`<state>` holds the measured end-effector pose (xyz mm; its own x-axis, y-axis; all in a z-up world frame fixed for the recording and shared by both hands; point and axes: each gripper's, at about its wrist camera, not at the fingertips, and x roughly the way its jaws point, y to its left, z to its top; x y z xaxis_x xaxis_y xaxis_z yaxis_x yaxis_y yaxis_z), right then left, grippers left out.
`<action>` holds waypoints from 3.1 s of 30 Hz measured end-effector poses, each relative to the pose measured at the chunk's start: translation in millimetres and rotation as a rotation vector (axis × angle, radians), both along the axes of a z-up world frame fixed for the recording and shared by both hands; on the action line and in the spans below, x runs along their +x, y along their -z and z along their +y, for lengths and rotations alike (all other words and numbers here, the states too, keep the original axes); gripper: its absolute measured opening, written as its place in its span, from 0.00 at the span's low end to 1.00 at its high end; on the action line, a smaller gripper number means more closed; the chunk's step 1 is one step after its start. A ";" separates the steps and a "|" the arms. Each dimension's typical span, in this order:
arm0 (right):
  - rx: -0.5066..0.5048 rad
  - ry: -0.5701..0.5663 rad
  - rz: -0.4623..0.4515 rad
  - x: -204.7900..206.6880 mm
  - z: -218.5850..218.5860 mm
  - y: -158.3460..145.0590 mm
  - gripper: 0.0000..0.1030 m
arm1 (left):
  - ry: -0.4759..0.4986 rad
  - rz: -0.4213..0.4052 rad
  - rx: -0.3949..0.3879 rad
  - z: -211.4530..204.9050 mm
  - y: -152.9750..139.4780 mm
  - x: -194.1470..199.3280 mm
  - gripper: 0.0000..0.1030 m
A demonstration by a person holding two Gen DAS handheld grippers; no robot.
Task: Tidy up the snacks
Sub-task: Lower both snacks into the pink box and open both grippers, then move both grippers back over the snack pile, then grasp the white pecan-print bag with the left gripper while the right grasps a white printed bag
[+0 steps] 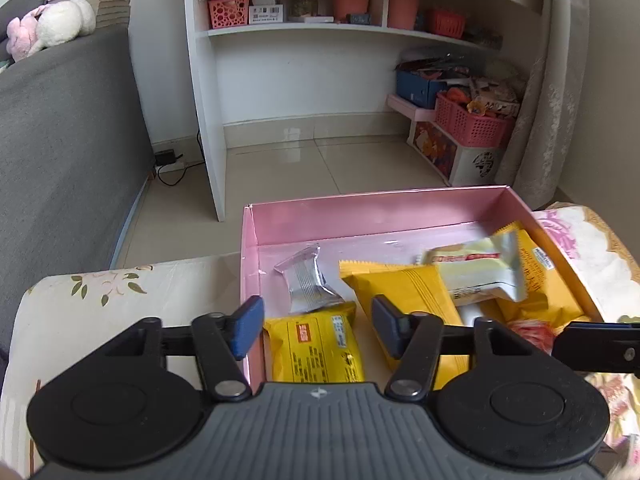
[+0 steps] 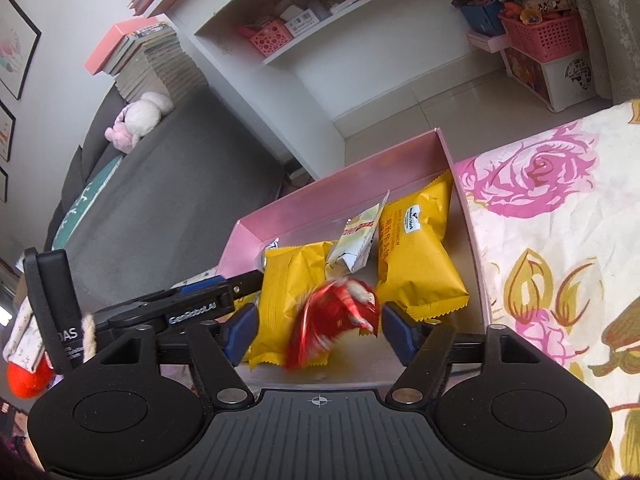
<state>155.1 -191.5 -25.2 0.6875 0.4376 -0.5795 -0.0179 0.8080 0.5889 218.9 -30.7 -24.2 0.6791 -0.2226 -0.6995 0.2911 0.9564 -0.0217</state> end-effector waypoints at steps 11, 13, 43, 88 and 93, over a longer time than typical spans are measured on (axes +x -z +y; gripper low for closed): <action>-0.007 0.014 -0.014 -31.4 2.2 -27.6 0.84 | 0.003 -0.001 -0.026 6.4 -20.0 -40.2 0.77; -0.024 0.015 -0.024 -37.9 4.3 -34.4 0.87 | 0.003 0.000 -0.032 8.4 -23.4 -48.4 0.80; -0.416 -0.034 -0.267 -144.8 25.3 -44.7 1.00 | 0.136 -0.083 -0.100 38.9 -7.6 -170.7 1.00; -0.558 -0.160 -0.087 -95.5 48.4 17.2 0.98 | 0.255 0.013 -0.097 9.0 30.2 -170.3 0.49; -0.566 -0.164 -0.079 -94.2 49.4 17.6 0.90 | 0.250 0.017 -0.101 9.4 29.6 -169.7 0.49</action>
<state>60.8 -142.1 -42.8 0.6879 0.1794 -0.7033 -0.1951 0.9790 0.0589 49.3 -21.3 -53.7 0.5827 -0.4515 -0.6757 0.5172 0.8474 -0.1202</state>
